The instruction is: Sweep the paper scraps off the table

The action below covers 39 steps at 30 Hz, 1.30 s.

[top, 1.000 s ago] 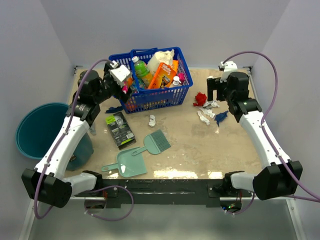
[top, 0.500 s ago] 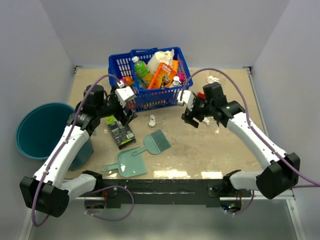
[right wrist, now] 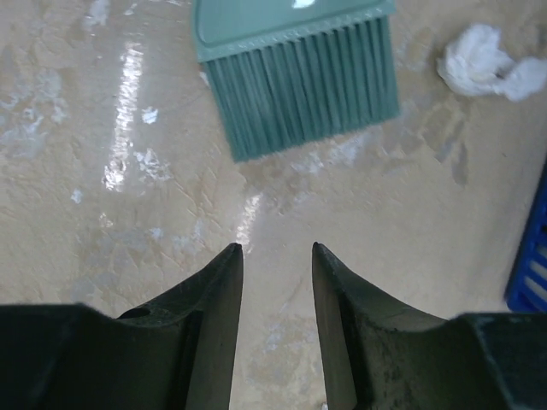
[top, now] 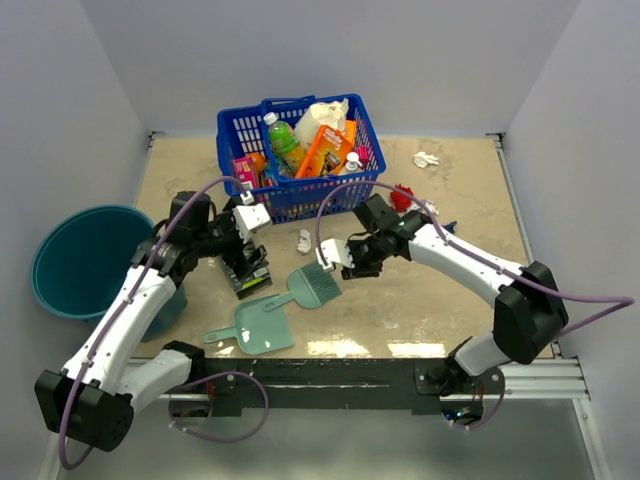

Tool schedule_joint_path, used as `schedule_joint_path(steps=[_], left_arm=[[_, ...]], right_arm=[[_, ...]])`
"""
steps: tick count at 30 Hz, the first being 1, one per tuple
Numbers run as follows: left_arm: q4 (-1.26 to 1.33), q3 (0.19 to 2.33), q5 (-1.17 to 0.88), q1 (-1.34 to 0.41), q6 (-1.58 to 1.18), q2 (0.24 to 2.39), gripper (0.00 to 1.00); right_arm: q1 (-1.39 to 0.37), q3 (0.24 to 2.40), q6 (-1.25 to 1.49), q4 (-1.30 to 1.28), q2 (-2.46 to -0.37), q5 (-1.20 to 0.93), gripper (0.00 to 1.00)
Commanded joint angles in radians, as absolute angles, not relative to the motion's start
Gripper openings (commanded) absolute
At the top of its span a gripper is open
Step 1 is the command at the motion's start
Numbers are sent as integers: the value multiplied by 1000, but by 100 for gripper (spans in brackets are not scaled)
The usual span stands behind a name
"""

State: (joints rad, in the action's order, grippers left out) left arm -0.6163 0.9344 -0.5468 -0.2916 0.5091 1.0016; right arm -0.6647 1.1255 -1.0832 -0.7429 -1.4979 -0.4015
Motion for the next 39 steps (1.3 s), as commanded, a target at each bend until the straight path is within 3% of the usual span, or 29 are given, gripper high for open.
schedule_joint_path(steps=[1,15,29,32,39], left_arm=[[-724,916,-558,-302,629,991,100],[-729,905,-310,-304,643,1003,100],[-758,917,-325,-302,658,989,100],[-753,914,-330,-302,663,992,100],[-765,931,-354,-302,670,1011,100]], right_arm=[[-747,1117,-1180,-716,-1531,-403,41],[-861,1187,-1239,-761,-1747,-426,36],[-881,1146,-1172,-710,-1734,-397,27],[-881,1143,-1166,-698,-1714,-388,33],[-880,1135,-1170,-649,-1729,-354,37]])
